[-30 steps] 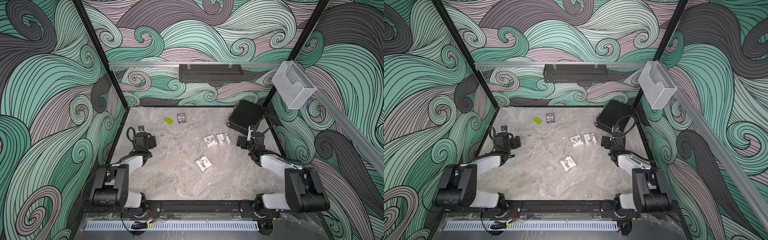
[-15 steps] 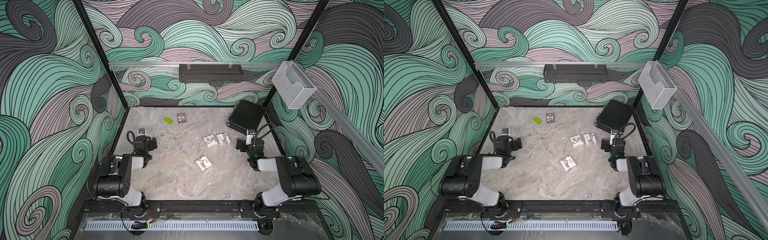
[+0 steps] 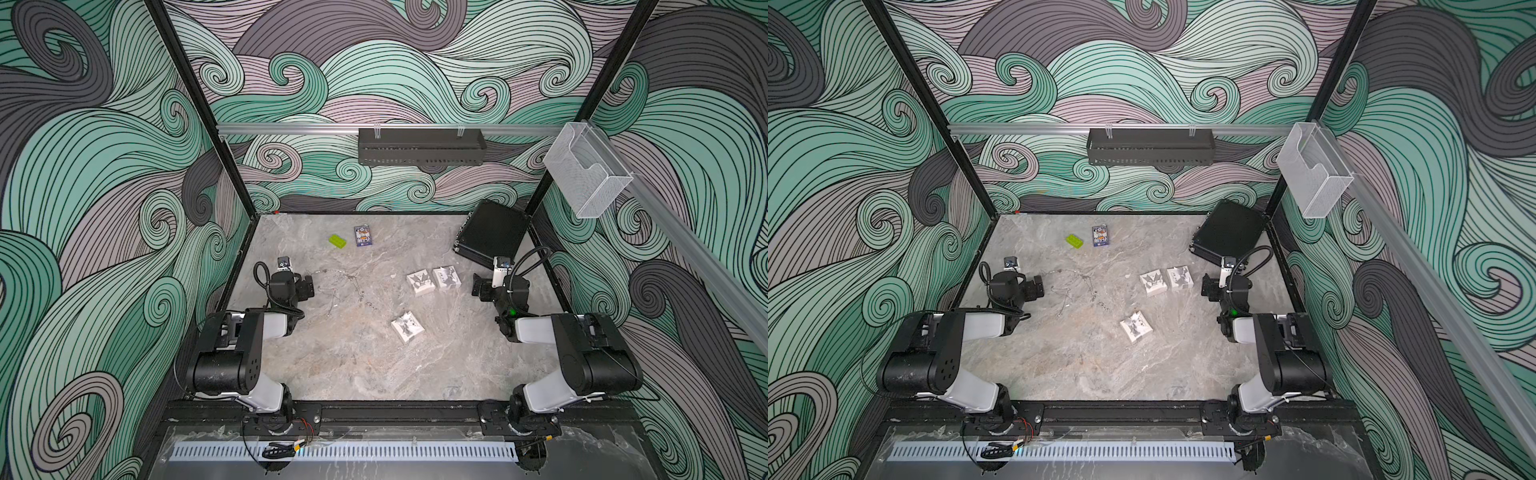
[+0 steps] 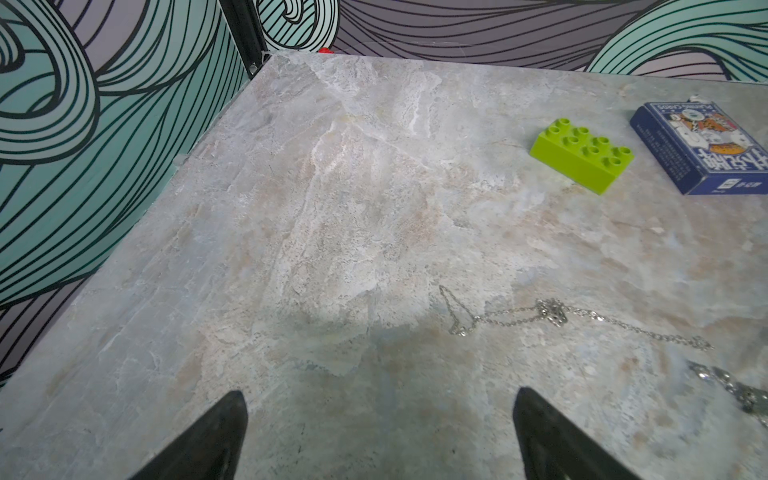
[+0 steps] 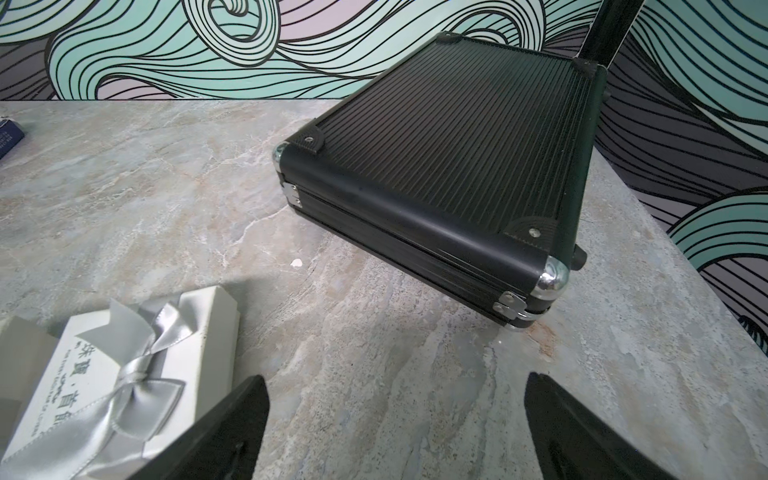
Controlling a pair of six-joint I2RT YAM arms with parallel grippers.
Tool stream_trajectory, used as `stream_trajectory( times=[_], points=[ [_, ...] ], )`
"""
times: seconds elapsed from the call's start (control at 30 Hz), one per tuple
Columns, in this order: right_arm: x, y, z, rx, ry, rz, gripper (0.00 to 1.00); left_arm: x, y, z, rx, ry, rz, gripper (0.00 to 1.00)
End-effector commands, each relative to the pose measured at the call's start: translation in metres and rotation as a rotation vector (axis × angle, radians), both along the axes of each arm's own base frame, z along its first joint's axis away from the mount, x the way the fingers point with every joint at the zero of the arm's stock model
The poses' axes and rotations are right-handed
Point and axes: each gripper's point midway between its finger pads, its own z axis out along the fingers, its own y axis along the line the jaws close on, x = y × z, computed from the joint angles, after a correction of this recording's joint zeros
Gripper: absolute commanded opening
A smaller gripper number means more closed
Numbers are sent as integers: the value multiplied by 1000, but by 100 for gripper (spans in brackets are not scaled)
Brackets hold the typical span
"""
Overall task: Take the necklace out of the lift-off lid jewelry box
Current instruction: Reset both arms
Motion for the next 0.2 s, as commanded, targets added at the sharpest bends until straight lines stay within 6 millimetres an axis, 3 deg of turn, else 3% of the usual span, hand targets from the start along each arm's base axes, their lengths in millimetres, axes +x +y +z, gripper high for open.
stream_trajectory(
  times=[0.0,0.17],
  points=[
    [6,-1,13,-3,-39,1,99,11,1,18,2,-60,-6,99],
    [6,-1,13,-3,-45,3,99,11,1,18,3,-61,-5,99]
  ],
)
